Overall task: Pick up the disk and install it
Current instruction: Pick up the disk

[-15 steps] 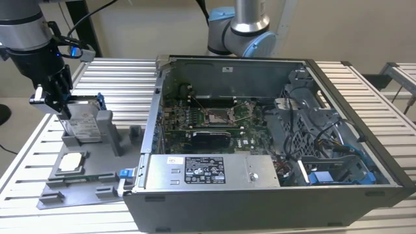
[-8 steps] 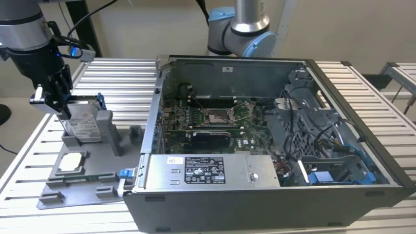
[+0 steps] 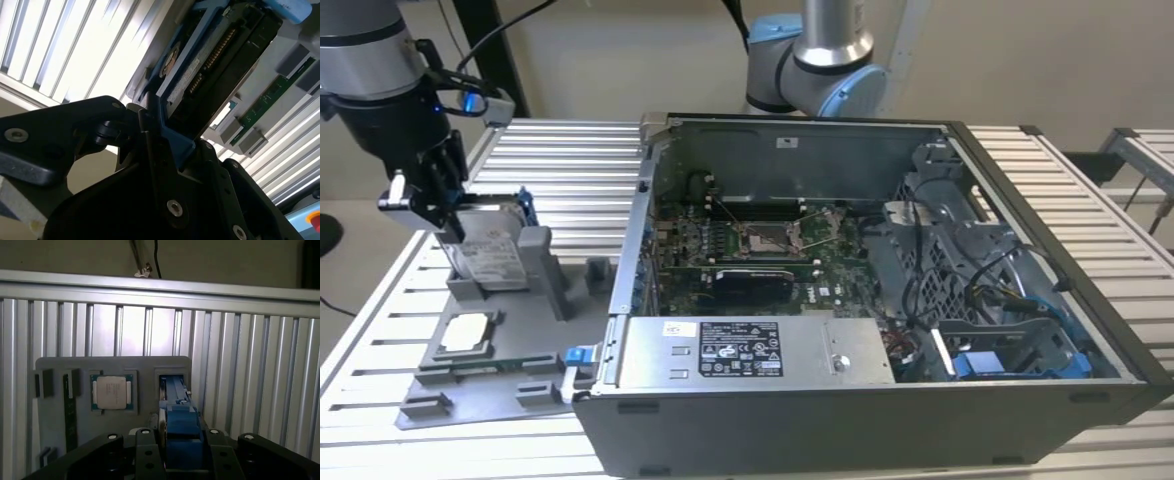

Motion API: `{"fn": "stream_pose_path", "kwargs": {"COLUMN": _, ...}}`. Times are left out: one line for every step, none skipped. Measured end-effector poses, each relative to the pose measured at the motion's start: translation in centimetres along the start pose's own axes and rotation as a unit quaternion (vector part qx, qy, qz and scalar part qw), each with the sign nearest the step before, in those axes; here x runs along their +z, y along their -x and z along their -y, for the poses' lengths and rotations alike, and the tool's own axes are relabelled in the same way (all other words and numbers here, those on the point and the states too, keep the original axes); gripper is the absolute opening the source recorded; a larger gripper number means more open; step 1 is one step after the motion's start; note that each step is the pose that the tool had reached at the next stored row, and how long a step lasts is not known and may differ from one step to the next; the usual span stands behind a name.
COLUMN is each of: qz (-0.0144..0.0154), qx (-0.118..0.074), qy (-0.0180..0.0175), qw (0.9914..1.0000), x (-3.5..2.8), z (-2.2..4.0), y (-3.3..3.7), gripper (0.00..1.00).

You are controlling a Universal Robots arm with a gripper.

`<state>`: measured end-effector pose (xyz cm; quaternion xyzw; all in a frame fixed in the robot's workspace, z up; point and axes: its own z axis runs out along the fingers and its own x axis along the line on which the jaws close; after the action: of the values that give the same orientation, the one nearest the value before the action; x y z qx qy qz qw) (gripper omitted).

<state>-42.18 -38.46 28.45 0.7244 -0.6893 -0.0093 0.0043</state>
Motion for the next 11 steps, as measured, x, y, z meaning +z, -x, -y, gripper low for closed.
{"fn": "stream_pose_path", "kwargs": {"qz": 0.0, "qx": 0.0, "qy": -0.0001, "qw": 1.0, "x": -0.13, "z": -0.02, "y": 0.0, "gripper": 0.0}}
{"fn": "stream_pose_path", "kwargs": {"qz": 0.0, "qx": 0.0, "qy": 0.0, "qw": 1.0, "x": -0.31, "z": -0.05, "y": 0.01, "gripper": 0.0}}
{"fn": "stream_pose_path", "kwargs": {"qz": 0.0, "qx": 0.0, "qy": 0.0, "qw": 1.0, "x": -0.49, "z": -0.08, "y": 0.01, "gripper": 0.0}}
{"fn": "stream_pose_path", "kwargs": {"qz": 0.0, "qx": 0.0, "qy": 0.0, "qw": 1.0, "x": -0.68, "z": -0.11, "y": 0.01, "gripper": 0.0}}
{"fn": "stream_pose_path", "kwargs": {"qz": 0.0, "qx": 0.0, "qy": 0.0, "qw": 1.0, "x": -0.88, "z": -0.15, "y": 0.01, "gripper": 0.0}}
{"fn": "stream_pose_path", "kwargs": {"qz": 0.0, "qx": 0.0, "qy": -0.0002, "qw": 1.0, "x": -1.1, "z": -0.19, "y": 0.02, "gripper": 0.0}}
{"fn": "stream_pose_path", "kwargs": {"qz": 0.0, "qx": 0.0, "qy": -0.0004, "qw": 1.0, "x": -1.36, "z": -0.22, "y": 0.02, "gripper": 0.0}}
{"fn": "stream_pose_path", "kwargs": {"qz": 0.0, "qx": 0.0, "qy": -0.0007, "qw": 1.0, "x": -1.66, "z": -0.26, "y": 0.02, "gripper": 0.0}}
{"fn": "stream_pose_path", "kwargs": {"qz": -0.0001, "qx": 0.0, "qy": -0.0012, "qw": 1.0, "x": -1.95, "z": -0.29, "y": 0.03, "gripper": 0.0}}
{"fn": "stream_pose_path", "kwargs": {"qz": -0.0001, "qx": 0.0, "qy": -0.0018, "qw": 1.0, "x": -2.25, "z": -0.32, "y": 0.03, "gripper": 0.0}}
{"fn": "stream_pose_path", "kwargs": {"qz": -0.0001, "qx": 0.0, "qy": -0.0029, "qw": 1.0, "x": -2.55, "z": -0.33, "y": 0.04, "gripper": 0.0}}
